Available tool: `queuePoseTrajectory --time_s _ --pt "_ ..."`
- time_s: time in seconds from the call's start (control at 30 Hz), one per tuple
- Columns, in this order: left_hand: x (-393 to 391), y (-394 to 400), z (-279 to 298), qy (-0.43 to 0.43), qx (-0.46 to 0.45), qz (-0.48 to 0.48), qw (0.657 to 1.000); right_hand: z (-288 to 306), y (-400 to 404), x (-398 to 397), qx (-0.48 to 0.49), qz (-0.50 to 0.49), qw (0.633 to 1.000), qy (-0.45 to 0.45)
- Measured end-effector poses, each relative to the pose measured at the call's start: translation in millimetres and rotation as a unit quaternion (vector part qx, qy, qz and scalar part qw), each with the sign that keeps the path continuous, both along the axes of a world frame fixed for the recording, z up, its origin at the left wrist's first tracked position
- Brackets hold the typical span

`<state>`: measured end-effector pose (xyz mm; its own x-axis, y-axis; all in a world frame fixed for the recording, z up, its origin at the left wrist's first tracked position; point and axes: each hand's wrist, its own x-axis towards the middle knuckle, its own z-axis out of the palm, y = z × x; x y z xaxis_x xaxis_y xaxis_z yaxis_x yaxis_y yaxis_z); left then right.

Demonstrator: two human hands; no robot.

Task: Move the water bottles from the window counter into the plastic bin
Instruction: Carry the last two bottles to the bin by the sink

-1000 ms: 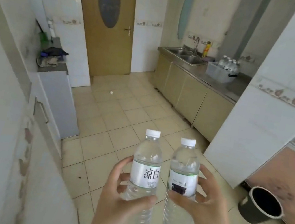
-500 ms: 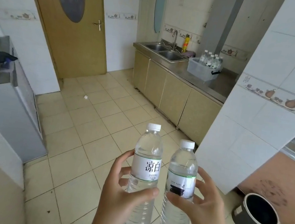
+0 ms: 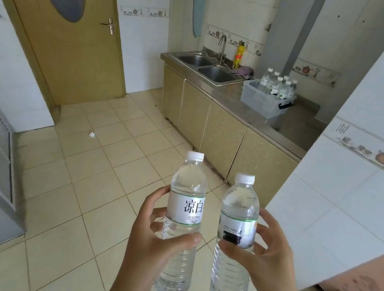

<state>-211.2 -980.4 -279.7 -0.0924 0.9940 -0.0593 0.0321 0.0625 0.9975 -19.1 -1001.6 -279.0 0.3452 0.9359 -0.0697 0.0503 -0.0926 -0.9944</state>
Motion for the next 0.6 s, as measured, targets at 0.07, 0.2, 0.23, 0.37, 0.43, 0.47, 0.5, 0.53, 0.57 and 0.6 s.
queuePoseTrajectory --time_s 0.07,0.2,0.23,0.37,0.43,0.47,0.5,0.53,0.57,0.6 --pt "2.5 41.3 -3.5 0.001 -0.002 -0.007 1.0 -2.7 38.9 3.8 0.0 -0.005 1.0 -0.003" --pt "2.8 133.9 -8.9 0.0 -0.005 -0.039 0.999 -7.1 121.9 4.5 0.005 -0.029 0.999 -0.015" --pt "3.5 157.2 -9.1 0.0 -0.007 -0.051 0.999 -7.6 142.0 4.1 0.003 -0.037 0.999 -0.016" --pt "6.8 249.8 -6.7 0.003 -0.021 -0.097 0.995 -4.3 219.3 4.9 0.006 -0.065 0.998 -0.018" --pt "10.3 295.4 -2.0 0.002 -0.026 -0.111 0.993 0.1 256.4 7.6 0.01 -0.086 0.996 -0.011" --pt "13.5 317.0 -0.5 0.005 -0.026 -0.118 0.993 0.0 273.6 11.1 0.008 -0.094 0.996 -0.007" --pt "17.7 337.2 1.0 0.009 -0.026 -0.126 0.992 -0.2 289.9 15.0 0.006 -0.099 0.995 -0.003" --pt "22.3 356.4 1.9 0.011 -0.026 -0.134 0.991 -0.8 305.7 19.5 0.004 -0.103 0.995 0.001" --pt "27.0 374.8 2.5 0.009 -0.028 -0.14 0.99 -0.8 321.0 24.2 0.002 -0.11 0.994 0.003" --pt "32.6 393.3 2.4 0.006 -0.028 -0.144 0.989 -2.0 336.8 30.2 0.001 -0.118 0.993 0.001"
